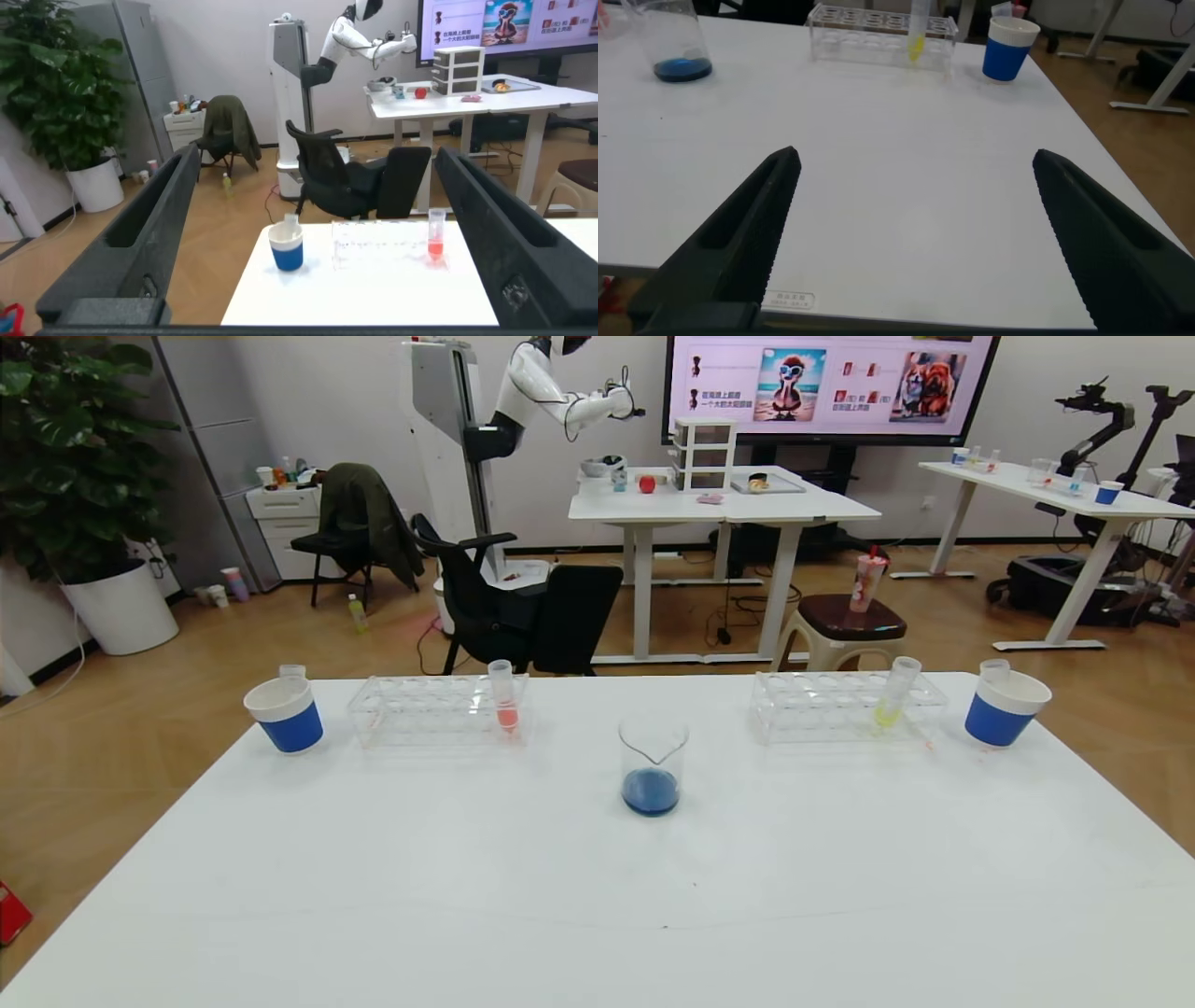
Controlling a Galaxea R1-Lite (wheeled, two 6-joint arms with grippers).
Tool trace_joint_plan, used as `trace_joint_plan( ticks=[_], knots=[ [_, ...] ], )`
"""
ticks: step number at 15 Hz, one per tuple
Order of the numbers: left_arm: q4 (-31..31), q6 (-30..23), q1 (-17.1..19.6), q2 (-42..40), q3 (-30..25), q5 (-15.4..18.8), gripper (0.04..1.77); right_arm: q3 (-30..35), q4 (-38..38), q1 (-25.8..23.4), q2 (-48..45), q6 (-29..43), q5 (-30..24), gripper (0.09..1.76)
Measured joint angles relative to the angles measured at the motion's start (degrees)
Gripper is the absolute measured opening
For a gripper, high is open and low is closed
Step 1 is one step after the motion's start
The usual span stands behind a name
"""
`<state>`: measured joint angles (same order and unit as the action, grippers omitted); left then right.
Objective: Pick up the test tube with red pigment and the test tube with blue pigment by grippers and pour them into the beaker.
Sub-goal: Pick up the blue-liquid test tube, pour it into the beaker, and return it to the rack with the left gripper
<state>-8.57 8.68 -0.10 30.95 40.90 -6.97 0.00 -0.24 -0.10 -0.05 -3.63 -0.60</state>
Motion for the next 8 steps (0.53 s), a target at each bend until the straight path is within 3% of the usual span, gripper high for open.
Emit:
trace_joint_plan(
  ticks=[3,8],
  knots=[
    [9.51,-0.06,-0.37,-13.13,-2.62,0.45,1.75,0.0,0.02,0.0,0.0,-0.02,0.0,1.74],
    [8.95,-1.16,-0.15,-27.82,-13.45,7.46,1.75,0.0,0.0,0.02,0.0,0.0,0.0,1.74]
  ],
)
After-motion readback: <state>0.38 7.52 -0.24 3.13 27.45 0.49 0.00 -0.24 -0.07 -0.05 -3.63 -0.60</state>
